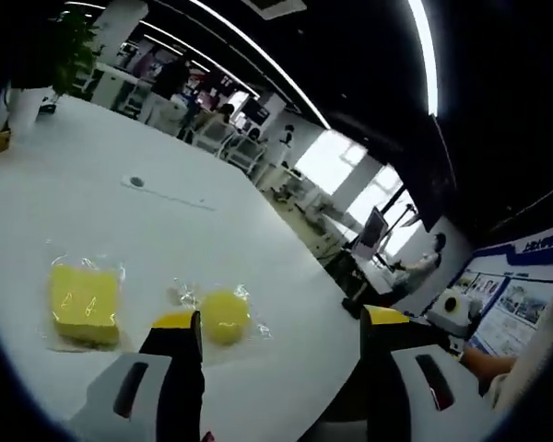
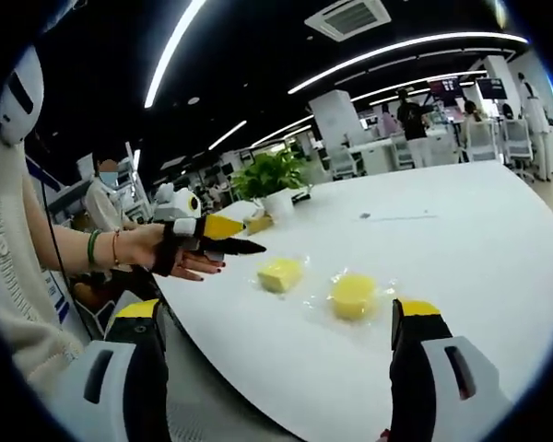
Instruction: Compare the silicone blocks by pressing each to a similar depth, holding the contact briefly, and releasing to observe deformation and rebound differences across the visible hardness samples.
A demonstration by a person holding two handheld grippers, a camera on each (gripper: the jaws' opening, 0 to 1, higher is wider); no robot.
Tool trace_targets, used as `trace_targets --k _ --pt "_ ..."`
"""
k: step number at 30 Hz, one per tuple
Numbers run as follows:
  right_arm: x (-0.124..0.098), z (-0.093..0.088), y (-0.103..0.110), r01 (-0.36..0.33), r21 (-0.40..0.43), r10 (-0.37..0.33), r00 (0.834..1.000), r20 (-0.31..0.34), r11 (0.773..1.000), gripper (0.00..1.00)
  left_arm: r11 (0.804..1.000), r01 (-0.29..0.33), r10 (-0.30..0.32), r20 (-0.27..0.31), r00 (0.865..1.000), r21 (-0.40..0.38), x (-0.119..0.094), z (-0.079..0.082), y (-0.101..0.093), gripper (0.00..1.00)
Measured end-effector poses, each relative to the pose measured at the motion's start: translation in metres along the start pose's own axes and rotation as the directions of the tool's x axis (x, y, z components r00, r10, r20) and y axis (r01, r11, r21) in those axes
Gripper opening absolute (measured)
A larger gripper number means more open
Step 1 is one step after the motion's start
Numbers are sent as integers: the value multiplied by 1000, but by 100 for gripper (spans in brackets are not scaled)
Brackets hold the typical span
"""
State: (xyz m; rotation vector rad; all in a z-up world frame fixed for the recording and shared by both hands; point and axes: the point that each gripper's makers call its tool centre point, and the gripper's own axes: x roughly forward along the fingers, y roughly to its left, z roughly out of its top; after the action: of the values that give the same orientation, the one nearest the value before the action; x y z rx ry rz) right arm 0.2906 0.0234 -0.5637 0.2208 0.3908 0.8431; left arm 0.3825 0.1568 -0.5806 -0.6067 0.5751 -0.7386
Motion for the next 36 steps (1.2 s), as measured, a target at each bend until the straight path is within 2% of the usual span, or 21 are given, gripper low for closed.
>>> trace_targets --k 3,6,10,11,14,18,22,33,36 --pt "0 -1 0 0 -8 0 1000 -5 1000 96 999 -8 9 12 1000 -54 13 -2 13 72" --pt "1 -3 -2 3 -1 -3 1000 -17 1000 96 991 -37 44 51 998 -130 28 0 31 86" --pt "1 -6 -4 12 4 -12 1000 -26 1000 96 966 -67 76 28 997 -248 45 -7 49 81" --pt "1 -7 -5 16 9 -15 999 -29 1000 96 968 -53 63 32 997 -244 52 -7 51 81" --pt "0 -9 -8 25 12 -25 999 -36 1000 96 960 -76 81 10 997 -270 67 -15 61 79" --pt "-2 -12 -18 45 14 -44 998 -55 999 96 964 -80 82 -1 997 -255 83 -22 66 87" --pt "-3 -12 -25 54 15 -53 996 -68 998 96 963 -79 78 -13 997 -259 95 -28 70 85" --pt "2 -16 -44 73 21 -70 990 -122 997 96 952 -87 100 32 994 -294 118 -29 88 84" --pt "5 -17 -45 68 14 -66 989 -136 998 95 944 -65 87 55 995 -324 122 -26 90 79"
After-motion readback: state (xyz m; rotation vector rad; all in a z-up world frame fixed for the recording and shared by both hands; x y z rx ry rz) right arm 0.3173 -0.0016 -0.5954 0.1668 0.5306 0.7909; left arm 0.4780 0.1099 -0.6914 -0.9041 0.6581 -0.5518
